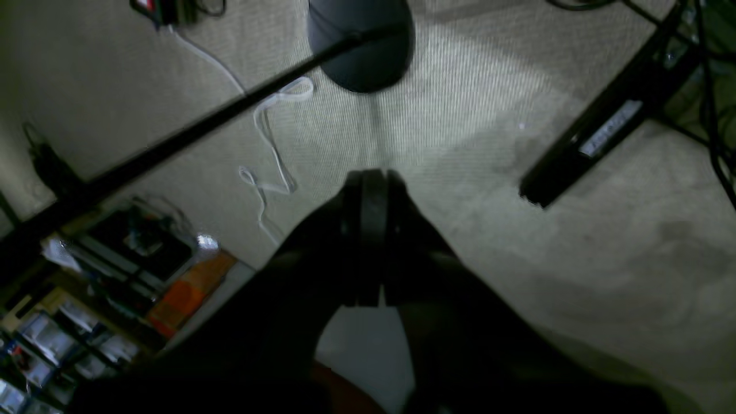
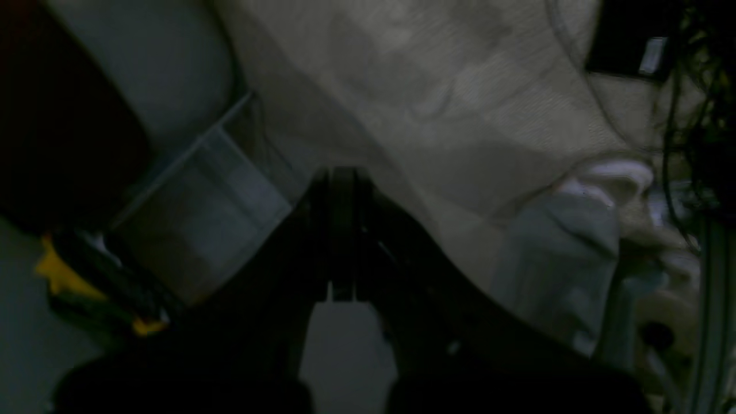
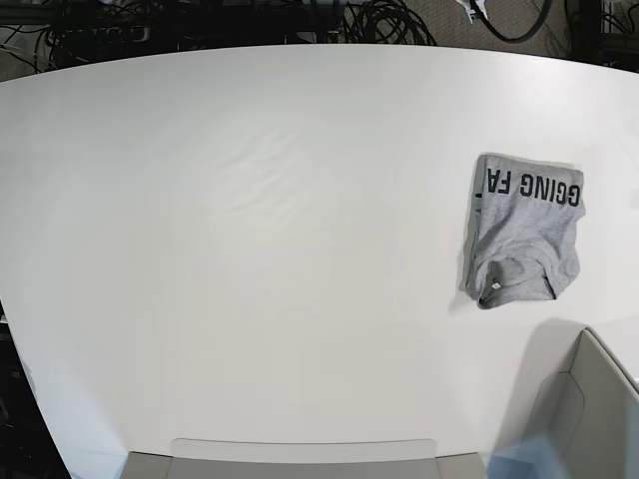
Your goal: Fold the T-shirt properly
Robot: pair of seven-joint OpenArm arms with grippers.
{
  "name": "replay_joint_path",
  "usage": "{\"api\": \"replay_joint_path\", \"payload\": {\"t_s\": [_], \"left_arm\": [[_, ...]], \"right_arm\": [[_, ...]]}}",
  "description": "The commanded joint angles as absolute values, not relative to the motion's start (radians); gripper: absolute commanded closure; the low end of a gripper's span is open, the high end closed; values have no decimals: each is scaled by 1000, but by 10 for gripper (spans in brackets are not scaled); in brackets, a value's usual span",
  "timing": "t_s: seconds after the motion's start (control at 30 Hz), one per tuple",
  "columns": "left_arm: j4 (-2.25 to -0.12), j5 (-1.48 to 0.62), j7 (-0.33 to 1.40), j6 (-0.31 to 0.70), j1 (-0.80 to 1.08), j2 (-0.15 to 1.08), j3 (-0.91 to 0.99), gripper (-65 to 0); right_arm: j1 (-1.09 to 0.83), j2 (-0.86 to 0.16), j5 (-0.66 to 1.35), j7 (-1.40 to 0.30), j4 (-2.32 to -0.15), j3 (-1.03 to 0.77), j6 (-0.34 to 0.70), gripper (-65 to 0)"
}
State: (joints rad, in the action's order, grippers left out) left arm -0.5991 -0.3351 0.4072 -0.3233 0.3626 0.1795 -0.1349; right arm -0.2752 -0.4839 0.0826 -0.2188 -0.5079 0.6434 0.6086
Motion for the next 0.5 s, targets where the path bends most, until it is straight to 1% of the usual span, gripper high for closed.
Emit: {"api": "replay_joint_path", "payload": {"t_s": [0.0, 0.07, 0.17, 0.23, 0.33, 0.47], "left_arm": [[-572, -334, 390, -331, 354, 176, -134, 0], [-522, -334, 321, -331, 337, 174, -134, 0], [-461, -334, 226, -332, 334, 177, -134, 0], [-440, -334, 188, -332, 334, 179, -136, 0], [-433, -334, 163, -332, 335, 179, -136, 0], [-432, -334, 163, -328, 335, 179, -136, 0]], "right_arm": [[-263, -495, 85, -219, -498, 639, 622, 0], [-248, -483, 85, -205, -489, 641, 622, 0], [-248, -478, 85, -110, -481, 644, 622, 0], [-246, -476, 85, -35, -435, 644, 622, 0], [-220, -463, 85, 39, -349, 645, 624, 0], [-183, -446, 85, 47, -272, 645, 624, 0]]}}
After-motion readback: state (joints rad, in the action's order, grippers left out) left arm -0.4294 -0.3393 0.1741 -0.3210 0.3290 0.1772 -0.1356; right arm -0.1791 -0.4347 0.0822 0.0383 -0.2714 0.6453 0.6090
